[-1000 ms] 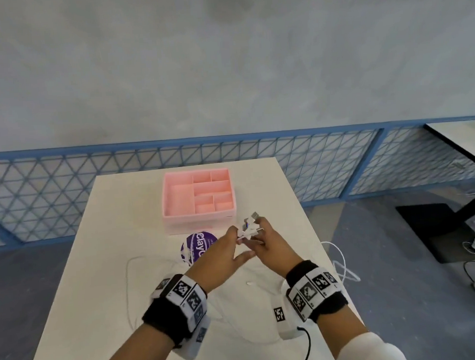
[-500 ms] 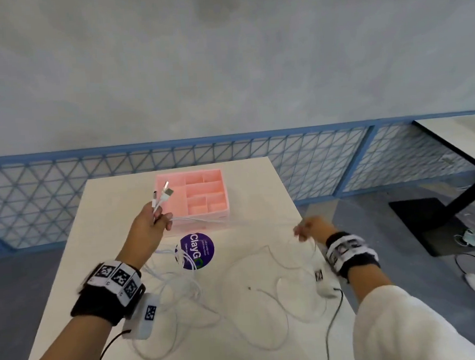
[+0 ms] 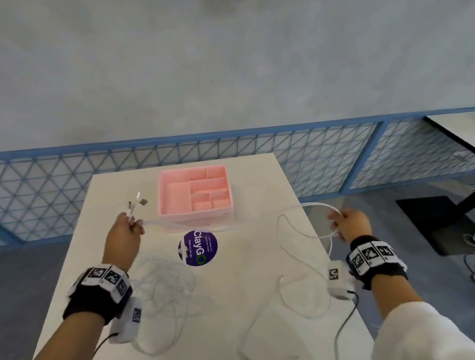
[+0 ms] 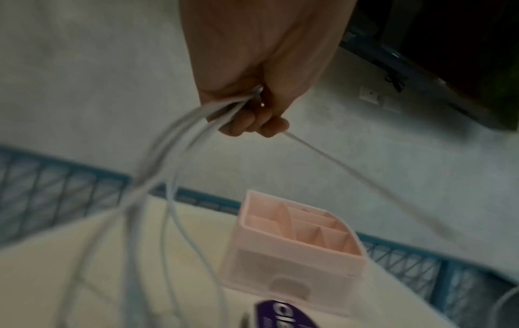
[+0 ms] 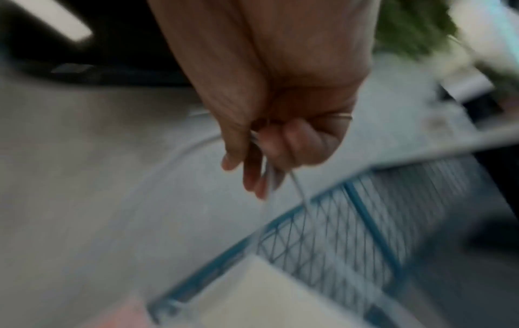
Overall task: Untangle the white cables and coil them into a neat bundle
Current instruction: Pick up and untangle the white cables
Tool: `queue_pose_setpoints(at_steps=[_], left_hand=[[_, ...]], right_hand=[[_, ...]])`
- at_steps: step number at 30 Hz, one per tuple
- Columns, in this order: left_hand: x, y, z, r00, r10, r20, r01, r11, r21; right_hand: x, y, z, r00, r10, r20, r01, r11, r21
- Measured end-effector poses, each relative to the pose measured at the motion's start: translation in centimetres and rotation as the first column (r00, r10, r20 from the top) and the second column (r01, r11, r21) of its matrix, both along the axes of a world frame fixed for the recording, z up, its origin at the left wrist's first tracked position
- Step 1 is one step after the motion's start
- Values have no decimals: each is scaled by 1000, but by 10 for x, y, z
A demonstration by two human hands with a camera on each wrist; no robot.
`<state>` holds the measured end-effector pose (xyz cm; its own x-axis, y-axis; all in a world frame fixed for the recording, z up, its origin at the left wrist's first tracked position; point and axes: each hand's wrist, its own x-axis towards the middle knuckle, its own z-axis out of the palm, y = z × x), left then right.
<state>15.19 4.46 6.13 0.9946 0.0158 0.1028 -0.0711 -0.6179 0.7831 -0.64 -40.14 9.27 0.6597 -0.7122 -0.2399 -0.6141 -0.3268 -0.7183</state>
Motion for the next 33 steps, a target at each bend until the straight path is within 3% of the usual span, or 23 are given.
queue_pose_setpoints(at_steps=[2, 4, 5, 7, 9, 11, 12, 14, 15, 16, 17, 19, 20, 22, 24, 27, 29, 33], left_hand=[[-5, -18, -11, 997, -71, -42, 71, 997, 11], [-12, -38, -12, 978, -163, -130, 161, 987, -24], [-16, -49, -9, 967, -201, -160, 195, 980, -49], [-24, -65, -3, 948, -259, -185, 247, 965, -90], [-27, -78, 4, 951, -266, -160, 243, 959, -148], [-30, -91, 22, 956, -252, -150, 196, 930, -312], [-32, -97, 32, 957, -247, -153, 165, 895, -415], [-42, -109, 57, 946, -258, -198, 100, 809, -579], [-49, -113, 68, 929, -295, -223, 82, 752, -654], [-56, -116, 78, 904, -354, -240, 72, 678, -732], [-63, -118, 84, 871, -426, -245, 69, 599, -798], [-77, -122, 94, 807, -544, -229, 46, 445, -894], [-84, -124, 96, 794, -569, -215, 19, 376, -926], [-94, -128, 97, 809, -556, -192, -47, 264, -963], [-102, -131, 93, 848, -500, -177, -83, 205, -975], [-110, -133, 88, 896, -412, -167, -84, 212, -974], [-112, -125, 88, 919, -363, -153, -52, 271, -961], [-105, -79, 88, 964, -226, -141, -42, 392, -919]], right_hand=[[3, 19, -8, 987, -84, 140, 16, 903, 430], [9, 32, -8, 979, -38, 201, -75, 847, 526], [12, 35, -2, 978, 26, 205, -117, 886, 448], [15, 25, 10, 971, 99, 217, -113, 992, 54], [12, 5, 28, 919, 114, 378, 15, 946, -324], [9, -14, 32, 866, 210, 454, 68, 850, -522], [7, -23, 26, 887, 244, 392, 19, 829, -558], [1, -27, 5, 968, 250, 20, -211, 856, -472], [-4, -21, -8, 933, 276, -233, -344, 874, -344], [-10, -10, -20, 852, 328, -408, -427, 887, -179], [-14, 4, -28, 785, 398, -476, -475, 878, -49], [-13, 41, -37, 771, 523, -363, -576, 816, -48], [-9, 64, -34, 811, 549, -203, -569, 820, -56], [2, 116, -14, 821, 535, 198, -565, 812, 148], [11, 160, 10, 729, 536, 426, -678, 654, 336], [9, 199, 28, 614, 638, 465, -788, 465, 403], [4, 210, 25, 544, 684, 486, -833, 369, 413], [-4, 208, -12, 428, 805, 412, -875, 255, 412]])
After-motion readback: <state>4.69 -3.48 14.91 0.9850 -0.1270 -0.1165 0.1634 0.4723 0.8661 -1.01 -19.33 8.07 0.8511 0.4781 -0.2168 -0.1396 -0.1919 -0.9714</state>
